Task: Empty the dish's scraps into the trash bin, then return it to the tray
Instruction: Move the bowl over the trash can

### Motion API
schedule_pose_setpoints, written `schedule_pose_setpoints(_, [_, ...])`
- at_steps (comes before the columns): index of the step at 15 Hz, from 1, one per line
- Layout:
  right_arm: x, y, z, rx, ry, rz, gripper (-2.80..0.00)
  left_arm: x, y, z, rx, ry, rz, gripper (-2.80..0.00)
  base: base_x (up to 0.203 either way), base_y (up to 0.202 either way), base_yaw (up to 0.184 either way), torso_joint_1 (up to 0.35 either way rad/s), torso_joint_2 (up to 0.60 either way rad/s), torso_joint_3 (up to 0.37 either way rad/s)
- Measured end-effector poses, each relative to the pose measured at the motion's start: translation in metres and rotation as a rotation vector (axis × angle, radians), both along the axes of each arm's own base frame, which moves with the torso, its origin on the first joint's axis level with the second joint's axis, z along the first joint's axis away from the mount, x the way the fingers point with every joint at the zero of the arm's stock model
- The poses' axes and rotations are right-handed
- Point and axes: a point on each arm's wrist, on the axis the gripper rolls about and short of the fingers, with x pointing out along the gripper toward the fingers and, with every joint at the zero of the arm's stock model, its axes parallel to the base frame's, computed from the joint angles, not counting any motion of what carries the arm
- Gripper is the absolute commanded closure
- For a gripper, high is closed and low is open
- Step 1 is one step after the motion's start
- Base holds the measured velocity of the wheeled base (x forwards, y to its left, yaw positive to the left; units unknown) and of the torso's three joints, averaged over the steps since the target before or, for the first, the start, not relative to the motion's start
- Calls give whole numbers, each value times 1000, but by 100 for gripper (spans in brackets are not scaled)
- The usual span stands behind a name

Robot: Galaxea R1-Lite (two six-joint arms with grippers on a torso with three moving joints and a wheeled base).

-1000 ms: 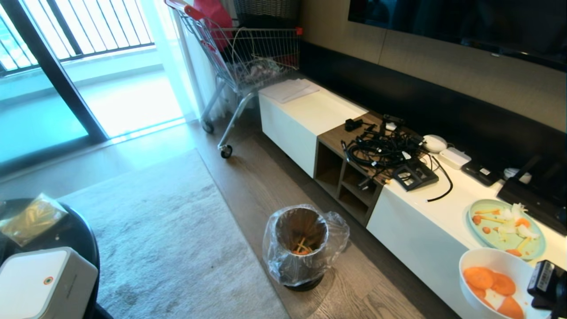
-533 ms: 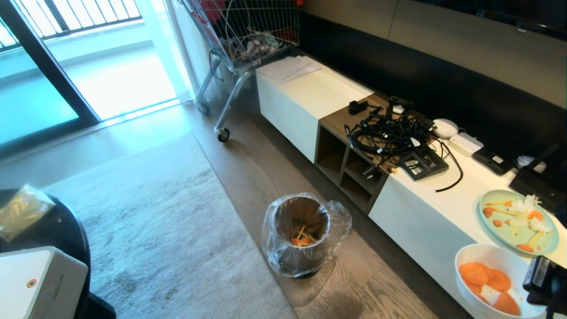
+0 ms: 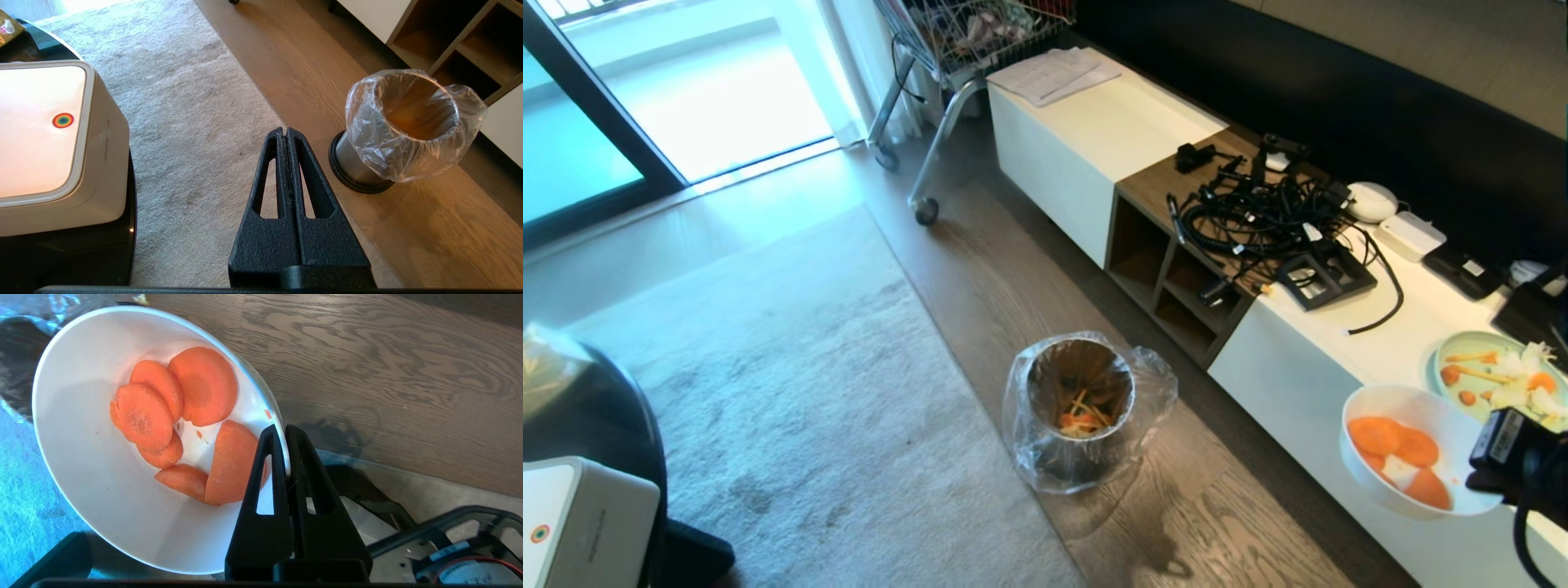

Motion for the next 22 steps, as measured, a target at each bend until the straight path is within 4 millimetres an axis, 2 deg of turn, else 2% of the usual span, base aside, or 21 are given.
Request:
schedule_pose_setpoints(5, [3, 15, 16, 25, -91, 82, 0, 0, 0, 0, 0, 0, 0, 0, 0, 0, 0, 3, 1, -197])
schedule_pose_setpoints(17, [4, 24, 29, 43, -149, 134, 0, 0, 0, 0, 0, 0, 0, 0, 0, 0, 0, 1, 0, -178])
schedule_pose_setpoints(22, [3, 42, 41, -12, -225, 322, 0, 0, 0, 0, 0, 0, 0, 0, 0, 0, 0, 1, 1, -6])
